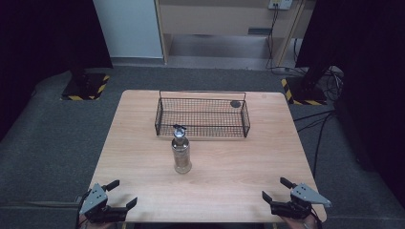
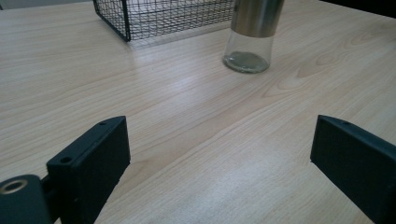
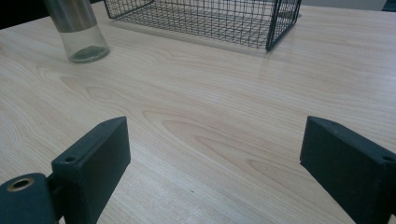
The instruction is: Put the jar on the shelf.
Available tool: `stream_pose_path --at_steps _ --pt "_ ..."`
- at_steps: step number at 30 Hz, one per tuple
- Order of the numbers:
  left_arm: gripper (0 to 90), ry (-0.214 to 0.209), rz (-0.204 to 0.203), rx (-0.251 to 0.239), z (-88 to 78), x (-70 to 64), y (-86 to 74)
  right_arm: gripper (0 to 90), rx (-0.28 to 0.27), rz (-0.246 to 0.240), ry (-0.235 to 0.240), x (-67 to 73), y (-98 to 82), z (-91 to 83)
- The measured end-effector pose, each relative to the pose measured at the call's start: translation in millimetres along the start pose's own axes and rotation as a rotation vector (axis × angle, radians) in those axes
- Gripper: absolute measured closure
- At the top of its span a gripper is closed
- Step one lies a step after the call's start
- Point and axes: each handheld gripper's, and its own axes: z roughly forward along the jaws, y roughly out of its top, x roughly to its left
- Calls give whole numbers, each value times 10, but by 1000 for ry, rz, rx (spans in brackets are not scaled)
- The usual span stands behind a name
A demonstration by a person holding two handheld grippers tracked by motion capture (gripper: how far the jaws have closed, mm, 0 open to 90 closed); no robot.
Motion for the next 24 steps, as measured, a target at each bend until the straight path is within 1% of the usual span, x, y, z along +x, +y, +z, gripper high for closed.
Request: stream_pose_path --at_steps 3,5,7,8,11,13,15,24 --pt "38 3 -13 -8 -15 16 -4 84 -5 6 6 -5 -6 -7" --pt "38 1 -1 -8 -18 -2 0 84 -5 0 9 -2 -11 -17" --pt "38 -3 1 -3 -11 -8 -1 84 -6 3 7 3 -8 -24" --pt "38 -7 0 -4 -8 -8 0 84 -11 -4 5 4 -4 -29" --pt "39 -11 9 -5 -8 -12 -5 84 0 -10 -2 6 -6 -21" --pt "38 -11 4 -6 -17 -10 -7 84 -7 -13 0 11 -2 -23" --pt "38 -12 -1 -16 -25 -7 -3 84 -1 -17 -1 22 -4 -26" --pt "38 -12 -4 -10 -11 -2 -5 84 -1 -14 1 12 -10 -25"
